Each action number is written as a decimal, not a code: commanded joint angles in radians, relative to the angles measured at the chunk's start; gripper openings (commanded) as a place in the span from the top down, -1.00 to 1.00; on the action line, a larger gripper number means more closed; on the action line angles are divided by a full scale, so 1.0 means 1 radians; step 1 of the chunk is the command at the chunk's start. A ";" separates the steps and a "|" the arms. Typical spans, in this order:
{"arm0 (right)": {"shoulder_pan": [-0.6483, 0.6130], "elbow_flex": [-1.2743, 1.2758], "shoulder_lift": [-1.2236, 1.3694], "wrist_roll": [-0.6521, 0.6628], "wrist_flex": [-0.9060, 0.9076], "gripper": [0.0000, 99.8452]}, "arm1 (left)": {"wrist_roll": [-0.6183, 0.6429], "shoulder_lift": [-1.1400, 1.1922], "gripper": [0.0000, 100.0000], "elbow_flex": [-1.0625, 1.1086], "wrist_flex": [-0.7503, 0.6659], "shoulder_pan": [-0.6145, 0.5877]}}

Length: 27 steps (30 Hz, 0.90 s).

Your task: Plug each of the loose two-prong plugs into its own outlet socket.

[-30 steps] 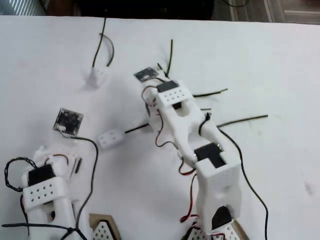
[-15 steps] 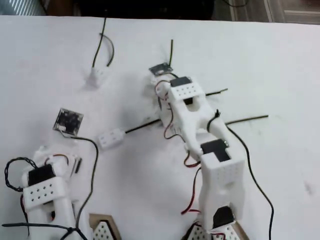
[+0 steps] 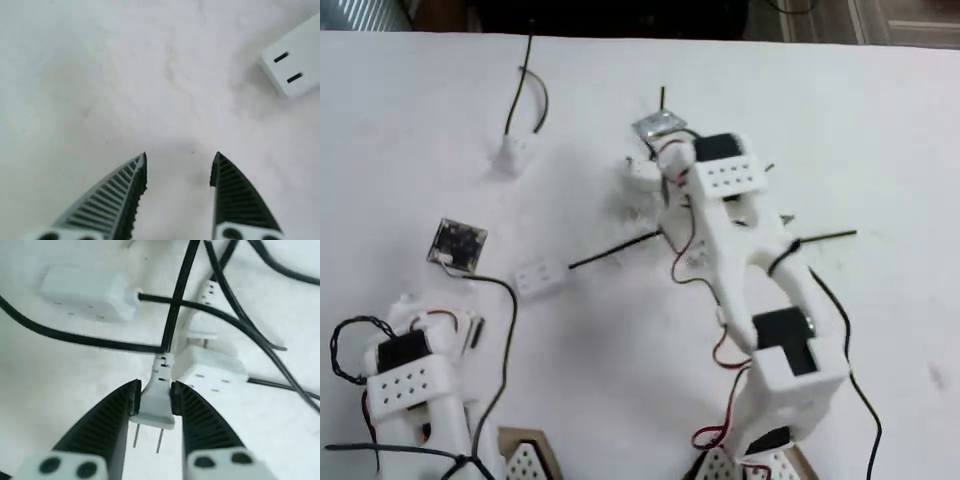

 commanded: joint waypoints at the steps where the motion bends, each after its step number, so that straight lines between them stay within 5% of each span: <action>1: 0.113 -0.009 -0.119 0.075 0.079 0.96 | 0.003 -0.018 0.58 -0.006 -0.017 -0.002; 7: 0.314 0.092 -0.130 0.204 0.030 0.96 | 0.003 -0.018 0.58 -0.006 -0.017 -0.002; 12: 0.303 0.333 -0.131 0.249 -0.163 0.94 | 0.003 -0.018 0.58 -0.006 -0.017 -0.002; 18: 0.254 0.399 -0.147 0.247 -0.111 0.44 | 0.003 -0.018 0.58 -0.005 -0.017 -0.002; 27: 0.334 0.299 -0.196 0.249 0.004 0.59 | 0.003 -0.018 0.58 -0.005 -0.017 -0.002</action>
